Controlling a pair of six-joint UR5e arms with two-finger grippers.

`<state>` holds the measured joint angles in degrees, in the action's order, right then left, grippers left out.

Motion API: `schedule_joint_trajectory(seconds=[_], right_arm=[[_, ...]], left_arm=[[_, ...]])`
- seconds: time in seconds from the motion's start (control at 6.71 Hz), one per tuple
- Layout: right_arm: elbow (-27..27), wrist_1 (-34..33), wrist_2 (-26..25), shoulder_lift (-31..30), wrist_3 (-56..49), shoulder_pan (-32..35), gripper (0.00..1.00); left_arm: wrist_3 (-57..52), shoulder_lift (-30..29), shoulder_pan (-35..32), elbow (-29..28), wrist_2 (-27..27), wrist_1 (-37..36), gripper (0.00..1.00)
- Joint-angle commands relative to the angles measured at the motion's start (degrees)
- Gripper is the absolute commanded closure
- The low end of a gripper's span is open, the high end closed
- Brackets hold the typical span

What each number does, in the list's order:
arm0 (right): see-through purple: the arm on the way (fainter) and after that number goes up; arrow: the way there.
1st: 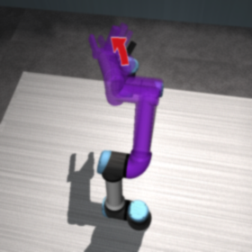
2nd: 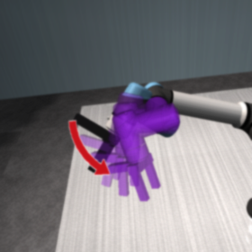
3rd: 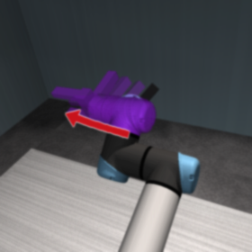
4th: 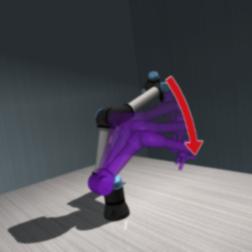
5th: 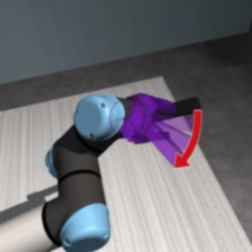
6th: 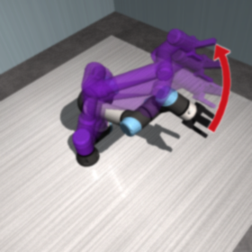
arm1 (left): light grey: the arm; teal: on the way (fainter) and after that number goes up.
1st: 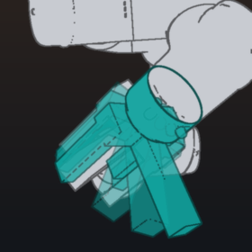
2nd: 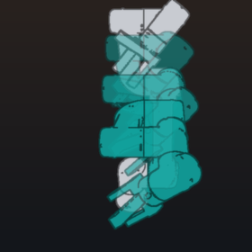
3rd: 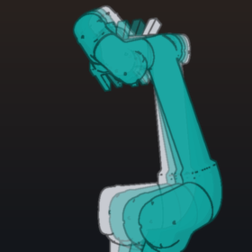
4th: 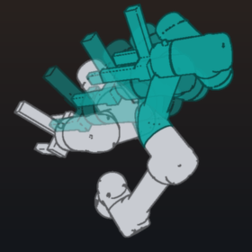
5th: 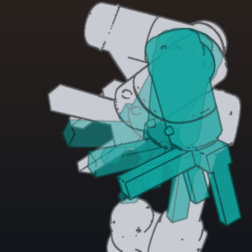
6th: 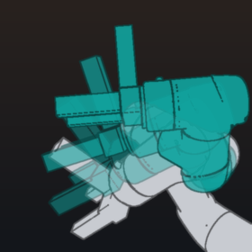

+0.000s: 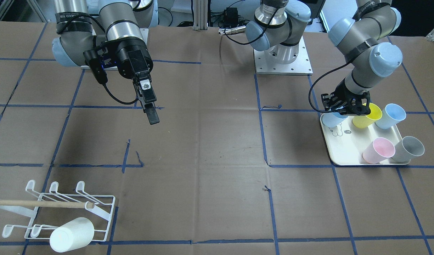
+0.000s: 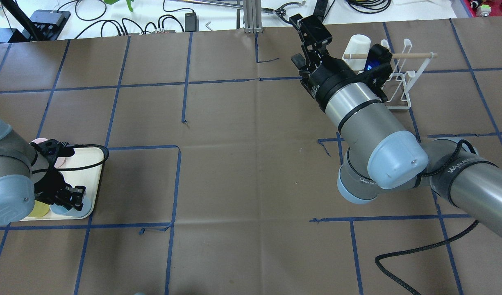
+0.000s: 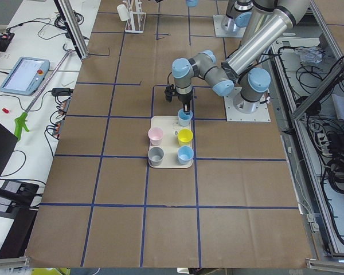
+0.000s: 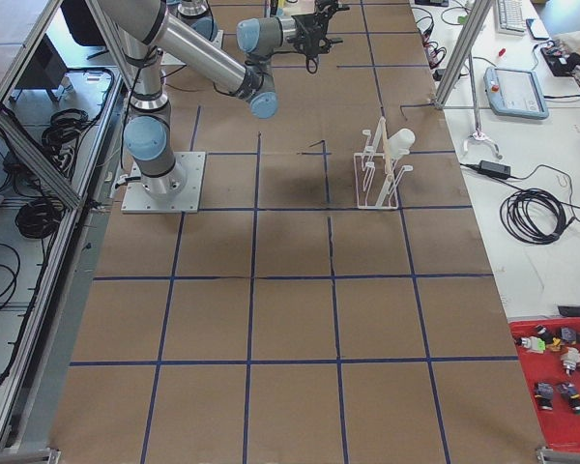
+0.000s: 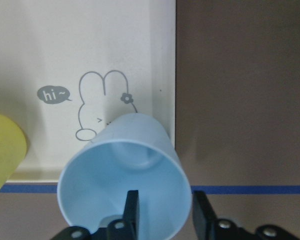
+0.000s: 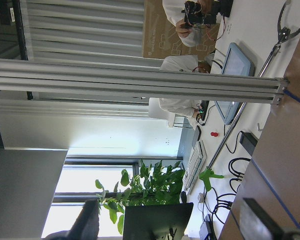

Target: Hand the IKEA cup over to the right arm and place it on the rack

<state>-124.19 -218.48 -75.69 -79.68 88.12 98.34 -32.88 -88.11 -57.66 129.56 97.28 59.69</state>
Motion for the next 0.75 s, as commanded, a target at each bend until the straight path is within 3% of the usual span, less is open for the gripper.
schedule_joint_trajectory(seconds=[0.0,0.3,0.6], right_arm=[[-0.1,0.5,-0.5,0.1,3.1,0.1,0.0],[0.0,0.5,-0.5,0.2,3.1,0.1,0.0],[0.0,0.5,-0.5,0.4,3.1,0.1,0.0]], left_arm=[[-0.2,0.7,0.0,-3.5,0.1,0.2,1.0],[-0.2,0.7,-0.3,-16.2,-0.1,13.5,1.0],[-0.3,-3.5,-1.6,-34.8,-0.7,29.9,1.0]])
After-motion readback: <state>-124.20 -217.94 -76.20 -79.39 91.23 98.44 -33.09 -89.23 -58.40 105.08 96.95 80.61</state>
